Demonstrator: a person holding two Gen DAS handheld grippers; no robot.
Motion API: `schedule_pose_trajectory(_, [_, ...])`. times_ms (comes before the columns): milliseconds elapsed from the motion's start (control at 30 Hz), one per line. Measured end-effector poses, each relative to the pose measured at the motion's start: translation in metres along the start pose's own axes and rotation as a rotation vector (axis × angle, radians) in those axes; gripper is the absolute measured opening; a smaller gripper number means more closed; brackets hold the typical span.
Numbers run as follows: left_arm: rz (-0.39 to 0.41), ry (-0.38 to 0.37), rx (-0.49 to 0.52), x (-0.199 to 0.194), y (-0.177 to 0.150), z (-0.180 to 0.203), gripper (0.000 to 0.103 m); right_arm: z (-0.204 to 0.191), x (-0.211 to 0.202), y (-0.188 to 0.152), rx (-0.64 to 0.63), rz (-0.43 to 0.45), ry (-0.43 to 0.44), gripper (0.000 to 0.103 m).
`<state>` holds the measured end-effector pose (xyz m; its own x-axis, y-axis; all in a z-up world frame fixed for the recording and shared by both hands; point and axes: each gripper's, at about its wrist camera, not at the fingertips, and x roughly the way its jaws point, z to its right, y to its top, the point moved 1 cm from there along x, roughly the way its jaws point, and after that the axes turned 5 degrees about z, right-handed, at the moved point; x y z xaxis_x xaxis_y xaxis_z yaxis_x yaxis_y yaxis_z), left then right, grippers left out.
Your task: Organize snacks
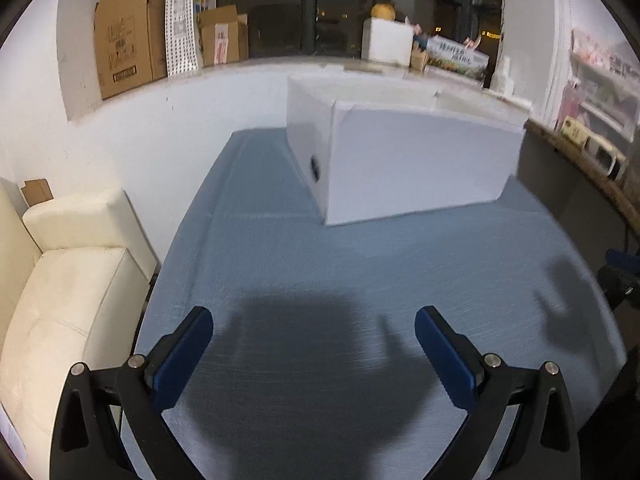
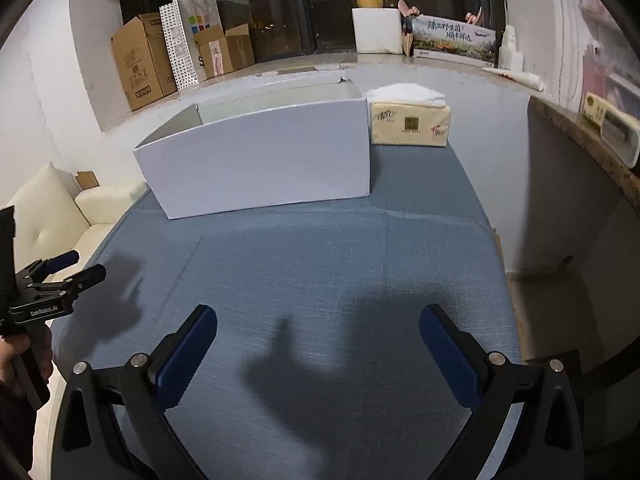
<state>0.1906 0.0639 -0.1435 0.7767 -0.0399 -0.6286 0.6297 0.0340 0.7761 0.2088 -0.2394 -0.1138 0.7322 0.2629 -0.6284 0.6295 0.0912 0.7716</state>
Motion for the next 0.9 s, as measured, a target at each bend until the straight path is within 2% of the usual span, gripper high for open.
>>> schedule_pose_trajectory(100, [0.045, -0.034, -0.024, -0.023, 0.014, 0.011, 0.103, -0.008, -0.015, 0.006, 0.003, 0.043, 0.012, 0.103])
schedule_pose_trajectory(267, [0.185, 0.015, -0.004, -0.079, 0.043, 0.038, 0.103, -0.030, -0.051, 0.025, -0.027, 0.130, 0.016, 0.103])
schedule_pose_trajectory(367, [0.243, -0.020, 0.007, -0.112, 0.054, 0.055, 0.103, -0.046, -0.078, 0.033, -0.035, 0.180, 0.033, 0.103])
schedule_pose_trajectory(500, [0.277, -0.026, -0.009, -0.143, 0.053, 0.063, 0.103, -0.053, -0.111, 0.035, 0.005, 0.209, 0.062, 0.103])
schedule_pose_trajectory(633, [0.266, -0.053, -0.044, -0.163, 0.045, 0.064, 0.103, -0.058, -0.134, 0.024, 0.008, 0.219, 0.062, 0.103])
schedule_pose_trajectory(800, [0.246, -0.050, -0.037, -0.175, 0.028, 0.074, 0.103, -0.063, -0.147, 0.010, -0.009, 0.202, 0.061, 0.103])
schedule_pose_trajectory(900, [0.253, -0.022, -0.005, -0.183, 0.022, 0.081, 0.103, -0.064, -0.151, 0.007, -0.018, 0.201, 0.059, 0.103])
